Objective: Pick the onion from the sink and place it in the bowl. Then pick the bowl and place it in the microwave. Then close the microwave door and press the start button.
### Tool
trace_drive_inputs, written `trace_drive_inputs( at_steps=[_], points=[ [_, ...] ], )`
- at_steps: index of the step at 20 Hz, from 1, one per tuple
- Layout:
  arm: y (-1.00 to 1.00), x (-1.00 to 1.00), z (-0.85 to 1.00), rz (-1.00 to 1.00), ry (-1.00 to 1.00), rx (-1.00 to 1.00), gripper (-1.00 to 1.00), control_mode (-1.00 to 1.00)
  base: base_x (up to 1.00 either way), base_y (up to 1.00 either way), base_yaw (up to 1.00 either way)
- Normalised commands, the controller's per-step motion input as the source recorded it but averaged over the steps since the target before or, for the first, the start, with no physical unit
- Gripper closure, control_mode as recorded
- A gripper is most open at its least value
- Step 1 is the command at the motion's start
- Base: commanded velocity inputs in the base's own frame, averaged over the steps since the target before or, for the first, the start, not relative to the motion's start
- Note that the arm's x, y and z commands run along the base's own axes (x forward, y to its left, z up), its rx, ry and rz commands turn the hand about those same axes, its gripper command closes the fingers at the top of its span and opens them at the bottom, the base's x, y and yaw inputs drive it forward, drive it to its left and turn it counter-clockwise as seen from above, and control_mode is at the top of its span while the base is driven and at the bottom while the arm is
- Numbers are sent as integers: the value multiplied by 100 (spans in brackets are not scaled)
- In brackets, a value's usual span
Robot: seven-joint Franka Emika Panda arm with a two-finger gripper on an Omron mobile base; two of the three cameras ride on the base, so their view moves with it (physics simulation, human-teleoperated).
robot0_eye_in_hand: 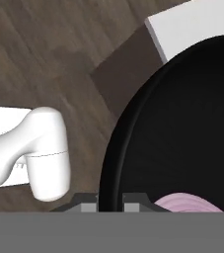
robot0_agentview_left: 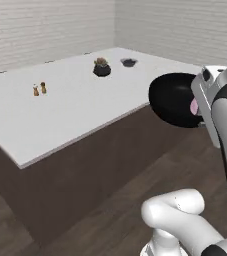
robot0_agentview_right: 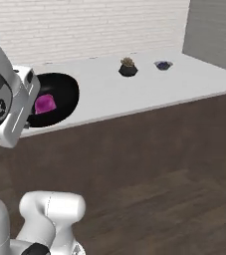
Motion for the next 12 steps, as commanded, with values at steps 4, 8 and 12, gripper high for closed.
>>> trace_drive_inputs(
  at_steps=[4, 8, 12],
  points=[
    [0, 0, 0, 0, 0, 0, 100, 100, 0, 0, -100],
    [0, 0, 0, 0, 0, 0, 100, 100, 0, 0, -100],
    [0, 0, 0, 0, 0, 0, 100, 100, 0, 0, -100]
  ],
)
